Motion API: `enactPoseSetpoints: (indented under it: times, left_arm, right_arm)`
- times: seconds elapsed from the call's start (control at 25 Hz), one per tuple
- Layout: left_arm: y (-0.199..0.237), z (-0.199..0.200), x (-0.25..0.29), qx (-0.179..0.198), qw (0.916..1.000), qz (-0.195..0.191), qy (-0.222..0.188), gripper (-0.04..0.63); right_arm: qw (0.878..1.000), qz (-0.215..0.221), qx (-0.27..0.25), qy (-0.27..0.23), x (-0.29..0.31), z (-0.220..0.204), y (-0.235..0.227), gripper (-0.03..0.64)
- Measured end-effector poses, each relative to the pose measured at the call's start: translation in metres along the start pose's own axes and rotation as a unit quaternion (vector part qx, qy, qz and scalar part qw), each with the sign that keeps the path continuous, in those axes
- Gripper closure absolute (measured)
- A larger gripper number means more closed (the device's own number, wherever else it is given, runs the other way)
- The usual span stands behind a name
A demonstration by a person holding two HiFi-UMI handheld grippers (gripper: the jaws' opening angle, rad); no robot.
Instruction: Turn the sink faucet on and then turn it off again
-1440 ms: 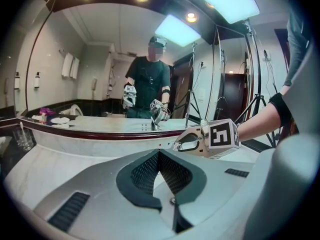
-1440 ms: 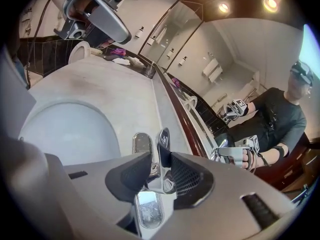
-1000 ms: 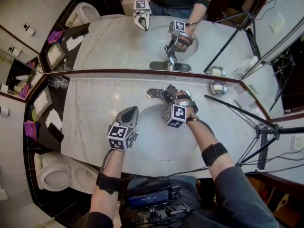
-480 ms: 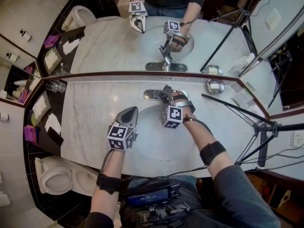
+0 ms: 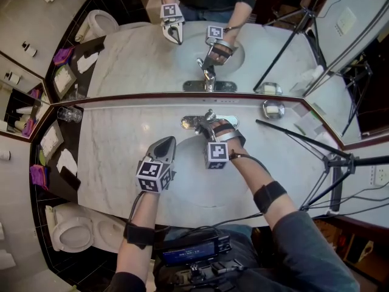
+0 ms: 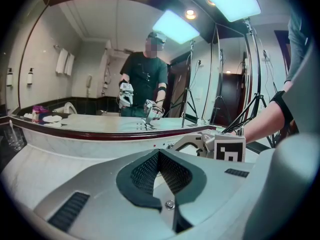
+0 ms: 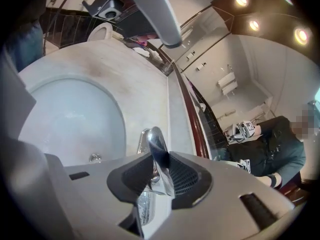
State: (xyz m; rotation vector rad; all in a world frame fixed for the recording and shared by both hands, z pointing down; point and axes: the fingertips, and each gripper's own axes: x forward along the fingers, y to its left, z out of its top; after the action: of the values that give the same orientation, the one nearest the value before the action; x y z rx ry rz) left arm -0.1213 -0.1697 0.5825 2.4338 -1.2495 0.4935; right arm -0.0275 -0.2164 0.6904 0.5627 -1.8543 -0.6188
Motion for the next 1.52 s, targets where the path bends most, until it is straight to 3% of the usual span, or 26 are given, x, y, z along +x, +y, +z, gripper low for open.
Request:
enactPoseSetpoints:
  times: [0.8,1.28,1.4,1.52]
  left_arm:
    - [0.006,-0.006,-0.015,0.001,0.9999,0.012,0.002,0.601]
    - [0.001,0.001,-0.03,0.005,0.9998,0.018,-0.01,0.6]
    - [-0.004,0.004,-0.033,0.004,0.9998,0.016,-0.014,0.601]
    - [-0.01,0.007,-0.035,0.007,0.9998,0.011,-0.018,0.6]
  right_arm:
    - [1.0,0.003,0.014,-0.002,-0.004,0.004,0.002,0.501]
    - [0.989,-0.008,0.149,-0.004,-0.049,-0.013,-0.016,0.48]
    - [0.978,-0.014,0.208,-0.014,-0.068,-0.017,-0.022,0.507]
    - [0.957,-0.03,0.287,-0.026,-0.088,-0.027,-0.029,0.562]
